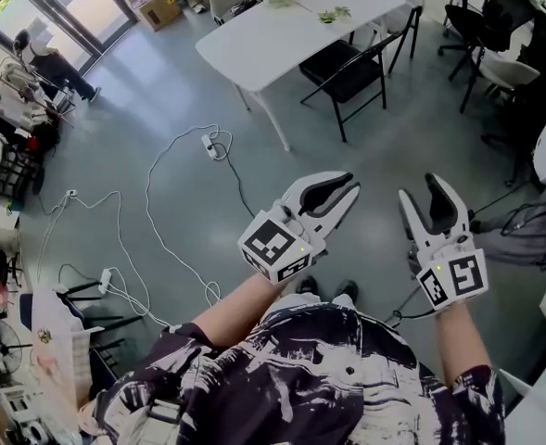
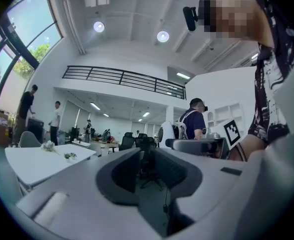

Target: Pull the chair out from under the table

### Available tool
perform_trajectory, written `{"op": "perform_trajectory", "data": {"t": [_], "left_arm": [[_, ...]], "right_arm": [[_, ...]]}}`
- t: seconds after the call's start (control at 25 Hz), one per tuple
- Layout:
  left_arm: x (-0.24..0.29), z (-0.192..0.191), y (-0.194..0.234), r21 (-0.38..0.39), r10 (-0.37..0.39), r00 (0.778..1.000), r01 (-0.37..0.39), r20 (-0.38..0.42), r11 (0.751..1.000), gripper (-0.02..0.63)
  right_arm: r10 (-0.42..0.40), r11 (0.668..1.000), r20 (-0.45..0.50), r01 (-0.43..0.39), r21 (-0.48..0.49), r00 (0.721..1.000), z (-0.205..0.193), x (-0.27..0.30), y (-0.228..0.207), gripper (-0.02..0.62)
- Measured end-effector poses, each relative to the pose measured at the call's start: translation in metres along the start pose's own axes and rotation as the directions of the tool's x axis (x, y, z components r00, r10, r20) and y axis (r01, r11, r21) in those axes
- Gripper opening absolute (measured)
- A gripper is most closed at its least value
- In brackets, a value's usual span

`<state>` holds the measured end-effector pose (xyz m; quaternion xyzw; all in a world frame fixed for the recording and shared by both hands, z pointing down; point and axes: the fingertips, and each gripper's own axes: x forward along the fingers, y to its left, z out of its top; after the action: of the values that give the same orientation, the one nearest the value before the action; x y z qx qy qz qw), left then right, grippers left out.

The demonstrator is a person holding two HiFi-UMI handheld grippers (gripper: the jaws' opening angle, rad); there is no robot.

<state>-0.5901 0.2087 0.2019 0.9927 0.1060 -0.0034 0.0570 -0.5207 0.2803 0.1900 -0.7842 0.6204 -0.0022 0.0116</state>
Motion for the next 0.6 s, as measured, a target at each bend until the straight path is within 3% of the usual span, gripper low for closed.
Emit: {"op": "perform_trajectory", "data": {"t": [0.04,0.08,0.16,0.6], "left_arm": [[0.002,0.002,0.001,-0.001,-0.012,1.000,0.012,0.015,1.000,0.164],[0.004,0.004,0.003,-0.003,-0.017,0.999,0.017,0.029,1.000,0.363],[0.005,0.007,0.006,-0.004,-0.027,0.999,0.027,0.042,1.000,0.393],[0.014,0.002,0.004,0.003,-0.060,0.998,0.060,0.027,0.998,0.393]], "right_arm": [[0.036,0.999,0.035,-0.036,0.000,0.999,0.005,0.002,0.003,0.350],[0.060,0.998,0.063,-0.060,-0.012,0.996,0.010,0.004,0.004,0.395],[0.085,0.996,0.088,-0.081,-0.046,0.992,0.015,0.005,0.005,0.452],[0.071,0.996,0.079,-0.067,-0.059,0.994,0.013,0.003,-0.008,0.456]]}}
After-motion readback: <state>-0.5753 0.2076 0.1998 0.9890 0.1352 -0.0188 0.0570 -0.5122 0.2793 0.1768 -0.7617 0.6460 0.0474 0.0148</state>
